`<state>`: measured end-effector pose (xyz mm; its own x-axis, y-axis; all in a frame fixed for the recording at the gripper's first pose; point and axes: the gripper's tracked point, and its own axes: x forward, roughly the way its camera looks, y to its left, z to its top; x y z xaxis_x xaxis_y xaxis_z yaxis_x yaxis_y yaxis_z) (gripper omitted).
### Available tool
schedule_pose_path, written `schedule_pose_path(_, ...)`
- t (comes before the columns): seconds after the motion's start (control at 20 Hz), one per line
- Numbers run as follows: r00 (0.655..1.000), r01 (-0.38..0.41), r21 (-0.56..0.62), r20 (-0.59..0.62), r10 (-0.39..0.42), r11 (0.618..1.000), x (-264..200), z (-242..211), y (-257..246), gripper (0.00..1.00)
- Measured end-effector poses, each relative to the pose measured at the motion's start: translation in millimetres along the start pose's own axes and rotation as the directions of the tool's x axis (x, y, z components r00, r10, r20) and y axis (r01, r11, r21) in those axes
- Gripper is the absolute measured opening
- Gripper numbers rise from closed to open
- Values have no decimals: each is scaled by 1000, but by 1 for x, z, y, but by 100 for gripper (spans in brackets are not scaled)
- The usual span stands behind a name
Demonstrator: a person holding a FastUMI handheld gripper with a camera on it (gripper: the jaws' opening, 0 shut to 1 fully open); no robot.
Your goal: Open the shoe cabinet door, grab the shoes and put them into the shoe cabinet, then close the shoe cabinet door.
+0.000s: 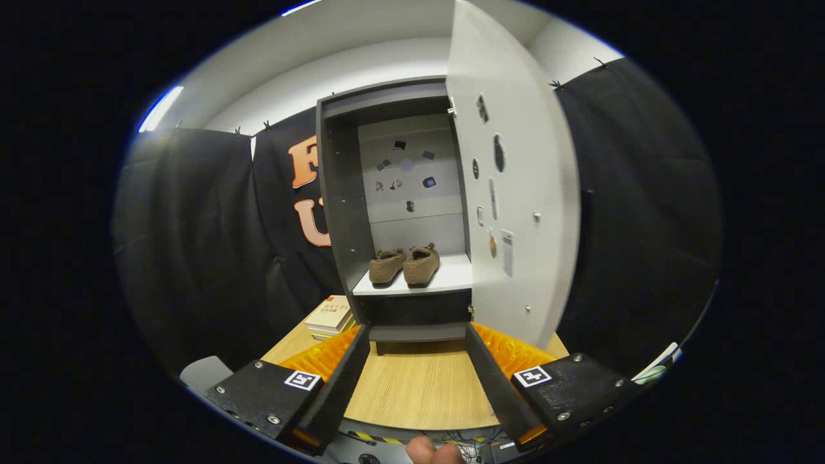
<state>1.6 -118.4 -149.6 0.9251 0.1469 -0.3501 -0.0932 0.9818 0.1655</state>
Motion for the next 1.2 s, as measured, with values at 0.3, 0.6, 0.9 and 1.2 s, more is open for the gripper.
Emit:
schedule_pose_path(0.3,999,17,22,30,-18,1000,-27,3,-81,93)
schedule_pose_path(0.6,995,77,55,66,-80,996,-12,19,-144,95)
schedule_pose_path(0.9,993,85,57,72,-89,995,8,30,-149,95)
schedule_pose_path(1.2,983,173,22,58,-174,985,7,30,-138,93)
